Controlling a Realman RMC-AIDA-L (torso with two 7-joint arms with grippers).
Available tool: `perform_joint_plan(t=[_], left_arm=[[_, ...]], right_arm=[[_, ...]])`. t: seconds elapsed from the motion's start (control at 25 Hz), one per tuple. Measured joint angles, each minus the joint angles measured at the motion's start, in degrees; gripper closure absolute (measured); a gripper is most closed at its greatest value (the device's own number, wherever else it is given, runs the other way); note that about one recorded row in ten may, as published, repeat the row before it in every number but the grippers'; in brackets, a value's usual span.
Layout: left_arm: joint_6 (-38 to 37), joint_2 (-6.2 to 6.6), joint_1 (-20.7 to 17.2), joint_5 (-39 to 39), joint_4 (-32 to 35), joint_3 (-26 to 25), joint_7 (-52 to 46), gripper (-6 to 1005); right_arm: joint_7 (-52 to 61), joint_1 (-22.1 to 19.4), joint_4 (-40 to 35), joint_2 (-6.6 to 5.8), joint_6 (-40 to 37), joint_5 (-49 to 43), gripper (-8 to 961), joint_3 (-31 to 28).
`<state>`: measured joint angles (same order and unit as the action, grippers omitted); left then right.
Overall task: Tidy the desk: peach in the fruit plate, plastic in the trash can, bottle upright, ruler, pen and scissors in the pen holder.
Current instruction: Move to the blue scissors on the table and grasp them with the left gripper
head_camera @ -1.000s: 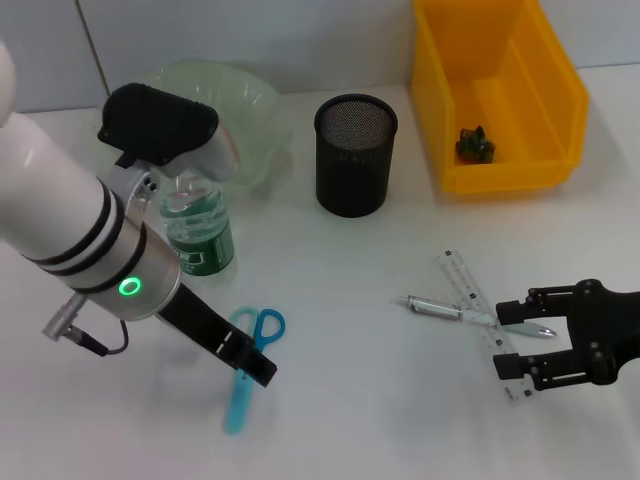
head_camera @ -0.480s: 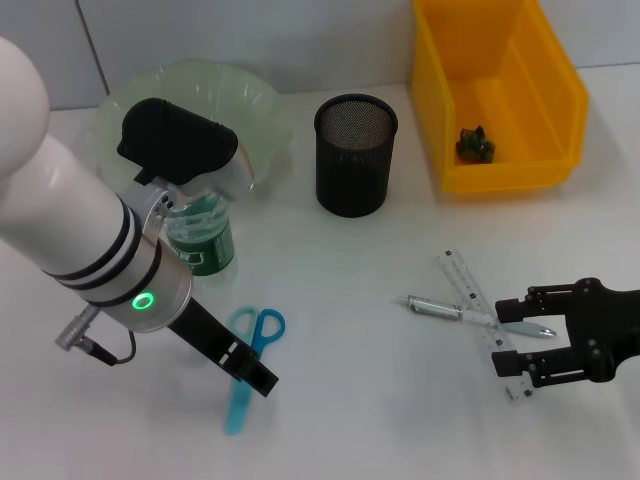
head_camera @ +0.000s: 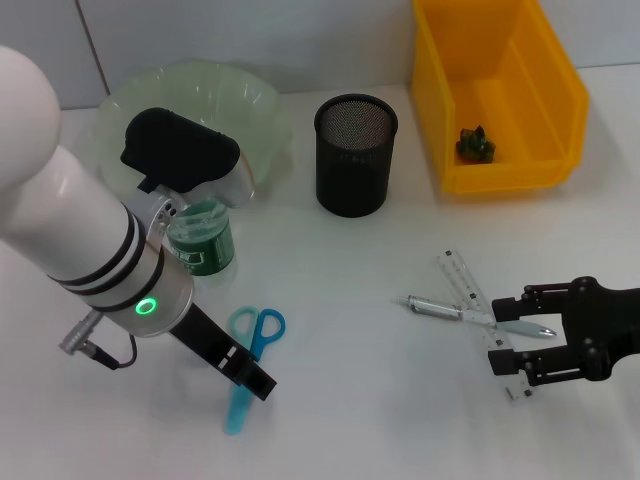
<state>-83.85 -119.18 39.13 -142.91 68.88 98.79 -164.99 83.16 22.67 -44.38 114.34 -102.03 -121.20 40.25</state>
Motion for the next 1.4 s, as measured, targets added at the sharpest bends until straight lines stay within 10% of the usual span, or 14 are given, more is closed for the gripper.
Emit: perform_joint_plan(t=[1.4], left_arm=[[1.2,-0.04,0.3,0.2,-1.3,2.5,0.0,201]], right_arm=[[0.1,0.1,0.4,0.00,0.0,0.0,263,0.1]])
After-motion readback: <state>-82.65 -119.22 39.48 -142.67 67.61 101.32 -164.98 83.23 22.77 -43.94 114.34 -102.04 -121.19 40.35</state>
